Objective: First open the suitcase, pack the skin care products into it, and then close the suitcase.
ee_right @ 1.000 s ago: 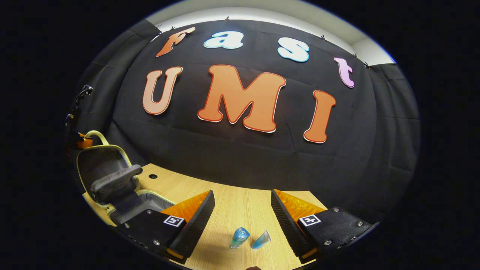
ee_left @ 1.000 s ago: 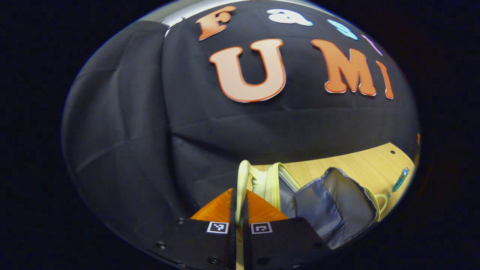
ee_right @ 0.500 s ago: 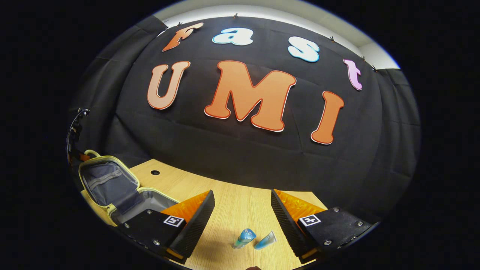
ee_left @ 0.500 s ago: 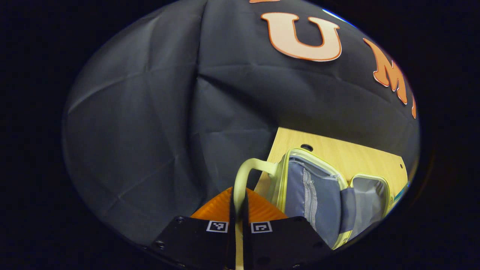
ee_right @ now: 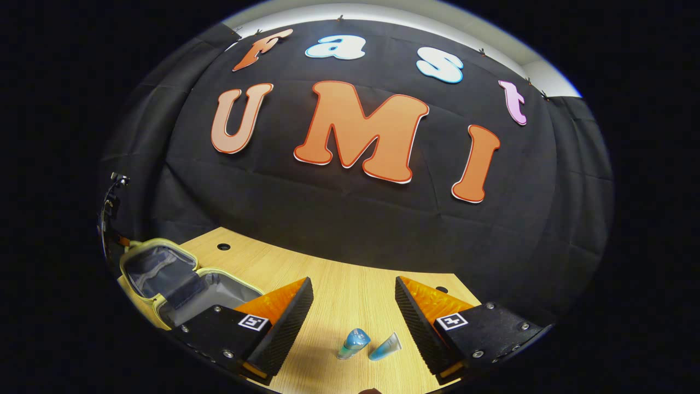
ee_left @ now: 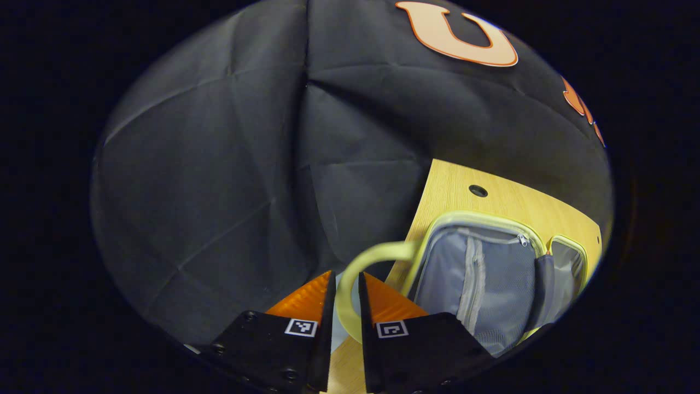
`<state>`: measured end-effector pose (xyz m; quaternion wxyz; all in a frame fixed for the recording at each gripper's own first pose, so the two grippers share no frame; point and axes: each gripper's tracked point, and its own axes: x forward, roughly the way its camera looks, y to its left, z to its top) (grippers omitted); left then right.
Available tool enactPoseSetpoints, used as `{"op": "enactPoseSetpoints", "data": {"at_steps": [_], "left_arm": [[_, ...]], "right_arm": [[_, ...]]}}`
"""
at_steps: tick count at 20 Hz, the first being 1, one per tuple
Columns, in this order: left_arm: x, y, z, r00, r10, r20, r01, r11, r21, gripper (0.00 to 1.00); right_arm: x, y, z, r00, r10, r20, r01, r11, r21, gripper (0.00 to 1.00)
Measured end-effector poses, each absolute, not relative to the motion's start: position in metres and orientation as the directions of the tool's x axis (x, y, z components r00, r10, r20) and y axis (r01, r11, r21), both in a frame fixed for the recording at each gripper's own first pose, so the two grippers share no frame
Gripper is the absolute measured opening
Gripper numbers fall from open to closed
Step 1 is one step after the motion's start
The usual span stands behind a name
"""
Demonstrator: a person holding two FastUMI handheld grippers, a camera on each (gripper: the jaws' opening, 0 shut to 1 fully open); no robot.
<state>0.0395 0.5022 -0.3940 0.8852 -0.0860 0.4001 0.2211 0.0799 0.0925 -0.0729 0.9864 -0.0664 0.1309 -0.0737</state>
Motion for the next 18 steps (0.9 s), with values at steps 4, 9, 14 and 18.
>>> {"op": "enactPoseSetpoints", "data": {"at_steps": [4,9,14,18], "left_arm": [[0.056,0.488,-0.342,0.672,0.321,-0.668,-0.400,0.916,0.038,0.32],[0.069,0.423,-0.258,0.803,0.258,-0.537,-0.274,0.960,0.051,0.59],[0.072,0.346,-0.209,0.876,0.167,-0.453,-0.175,0.984,0.025,0.84],[0.078,0.274,-0.195,0.907,0.072,-0.415,-0.075,0.997,0.011,0.91]], "right_arm": [[0.072,0.081,-0.078,0.951,-0.174,-0.255,0.140,0.979,-0.147,0.95],[0.069,0.066,-0.085,0.955,-0.153,-0.256,0.128,0.985,-0.114,0.96],[0.064,0.045,-0.091,0.961,-0.117,-0.250,0.092,0.990,-0.110,0.96],[0.058,0.026,-0.106,0.957,-0.086,-0.278,0.059,0.993,-0.104,0.96]]}}
